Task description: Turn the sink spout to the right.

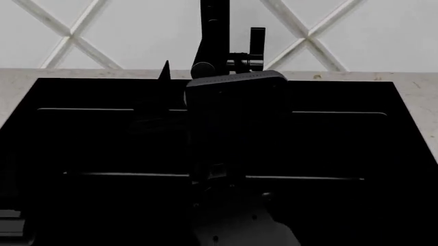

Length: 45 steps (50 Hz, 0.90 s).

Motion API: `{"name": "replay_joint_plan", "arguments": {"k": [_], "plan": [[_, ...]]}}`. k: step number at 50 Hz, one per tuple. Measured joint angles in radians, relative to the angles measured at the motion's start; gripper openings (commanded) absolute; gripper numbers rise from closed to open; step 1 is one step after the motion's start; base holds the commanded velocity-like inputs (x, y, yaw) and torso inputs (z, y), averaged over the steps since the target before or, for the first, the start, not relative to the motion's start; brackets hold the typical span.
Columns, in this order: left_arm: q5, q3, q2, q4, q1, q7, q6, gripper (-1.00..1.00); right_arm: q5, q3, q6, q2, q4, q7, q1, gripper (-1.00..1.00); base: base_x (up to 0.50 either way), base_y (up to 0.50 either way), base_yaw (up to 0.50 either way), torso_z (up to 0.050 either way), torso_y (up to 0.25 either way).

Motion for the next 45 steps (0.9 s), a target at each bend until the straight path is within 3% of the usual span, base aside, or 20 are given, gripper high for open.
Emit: {"name": "replay_joint_plan", "arguments": {"k": [45], "plan": [[-0.008, 0.010, -0.013, -0.003, -0.001, -0.007, 0.012, 1.00, 0.039, -0.047, -0.132, 0.013, 0.177, 0.009, 0.039, 1.00, 0.00, 0.00, 0.00, 0.000, 0.000]]}}
